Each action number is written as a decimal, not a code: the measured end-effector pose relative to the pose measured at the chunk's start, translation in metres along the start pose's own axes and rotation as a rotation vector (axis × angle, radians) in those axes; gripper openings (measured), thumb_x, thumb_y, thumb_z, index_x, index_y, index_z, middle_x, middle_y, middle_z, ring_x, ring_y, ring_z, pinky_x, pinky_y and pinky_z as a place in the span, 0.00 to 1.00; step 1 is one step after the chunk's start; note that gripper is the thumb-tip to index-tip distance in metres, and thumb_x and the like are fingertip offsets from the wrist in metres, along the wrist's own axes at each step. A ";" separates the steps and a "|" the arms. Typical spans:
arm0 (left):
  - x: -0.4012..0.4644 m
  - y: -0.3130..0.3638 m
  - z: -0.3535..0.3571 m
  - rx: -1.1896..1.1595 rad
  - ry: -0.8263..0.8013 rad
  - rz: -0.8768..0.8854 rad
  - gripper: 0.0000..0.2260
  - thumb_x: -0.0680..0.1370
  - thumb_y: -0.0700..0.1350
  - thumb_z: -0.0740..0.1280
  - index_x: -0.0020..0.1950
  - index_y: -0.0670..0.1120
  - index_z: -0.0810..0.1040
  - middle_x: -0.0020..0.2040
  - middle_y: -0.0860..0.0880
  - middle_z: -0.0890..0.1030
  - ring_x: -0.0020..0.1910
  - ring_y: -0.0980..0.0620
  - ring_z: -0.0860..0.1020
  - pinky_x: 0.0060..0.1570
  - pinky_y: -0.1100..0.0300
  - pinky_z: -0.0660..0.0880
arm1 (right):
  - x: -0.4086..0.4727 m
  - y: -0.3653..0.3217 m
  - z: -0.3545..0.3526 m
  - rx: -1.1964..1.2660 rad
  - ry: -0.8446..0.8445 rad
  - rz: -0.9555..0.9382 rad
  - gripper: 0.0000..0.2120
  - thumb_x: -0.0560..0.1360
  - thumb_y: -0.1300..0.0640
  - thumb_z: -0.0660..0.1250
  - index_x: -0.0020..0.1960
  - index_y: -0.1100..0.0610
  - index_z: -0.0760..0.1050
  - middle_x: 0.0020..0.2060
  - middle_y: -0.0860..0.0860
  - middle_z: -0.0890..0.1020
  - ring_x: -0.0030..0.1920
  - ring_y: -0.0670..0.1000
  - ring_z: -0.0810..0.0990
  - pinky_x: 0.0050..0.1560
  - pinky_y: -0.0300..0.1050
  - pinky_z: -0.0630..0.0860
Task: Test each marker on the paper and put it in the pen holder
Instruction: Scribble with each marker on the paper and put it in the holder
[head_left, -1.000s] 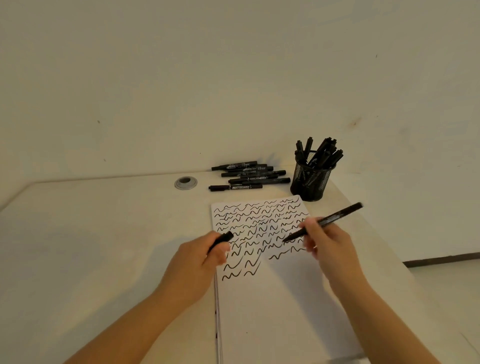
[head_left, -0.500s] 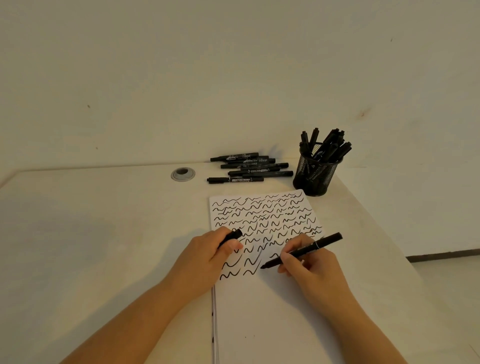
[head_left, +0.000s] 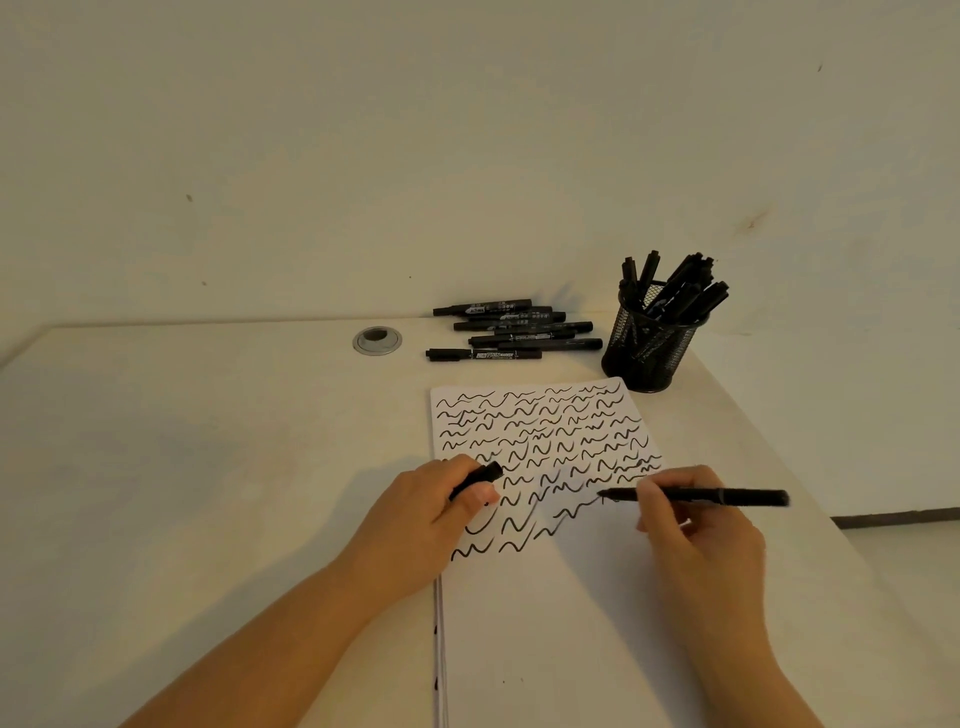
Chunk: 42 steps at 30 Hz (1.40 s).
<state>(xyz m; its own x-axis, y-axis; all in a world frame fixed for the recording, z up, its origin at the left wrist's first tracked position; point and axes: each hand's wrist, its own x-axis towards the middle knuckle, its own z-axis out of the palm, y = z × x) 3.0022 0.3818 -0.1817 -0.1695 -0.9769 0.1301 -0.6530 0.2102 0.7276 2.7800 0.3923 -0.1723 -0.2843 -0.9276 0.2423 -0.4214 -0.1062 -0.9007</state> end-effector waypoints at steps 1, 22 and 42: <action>0.000 0.000 0.000 0.017 0.002 0.019 0.08 0.78 0.53 0.58 0.45 0.54 0.74 0.36 0.56 0.77 0.34 0.62 0.71 0.33 0.69 0.65 | 0.001 -0.002 -0.001 0.045 0.018 0.012 0.06 0.71 0.55 0.65 0.37 0.45 0.74 0.29 0.42 0.80 0.30 0.42 0.76 0.30 0.30 0.69; 0.002 0.005 -0.004 -0.013 0.022 0.099 0.08 0.77 0.51 0.62 0.50 0.53 0.79 0.36 0.60 0.74 0.38 0.66 0.71 0.38 0.74 0.65 | 0.035 -0.022 0.041 0.639 -0.320 0.210 0.14 0.77 0.63 0.58 0.35 0.55 0.73 0.22 0.51 0.75 0.23 0.48 0.72 0.24 0.36 0.68; -0.006 0.013 -0.003 -0.085 0.083 0.145 0.16 0.73 0.61 0.55 0.44 0.54 0.77 0.29 0.59 0.71 0.31 0.60 0.70 0.31 0.69 0.64 | 0.024 -0.031 0.041 0.473 -0.669 0.010 0.07 0.69 0.55 0.66 0.40 0.60 0.74 0.26 0.51 0.78 0.28 0.49 0.74 0.29 0.39 0.72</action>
<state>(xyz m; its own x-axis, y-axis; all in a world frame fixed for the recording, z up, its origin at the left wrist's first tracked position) 2.9967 0.3903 -0.1707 -0.1937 -0.9371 0.2905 -0.5612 0.3487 0.7507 2.8213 0.3588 -0.1535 0.3512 -0.9308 0.1014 0.0288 -0.0975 -0.9948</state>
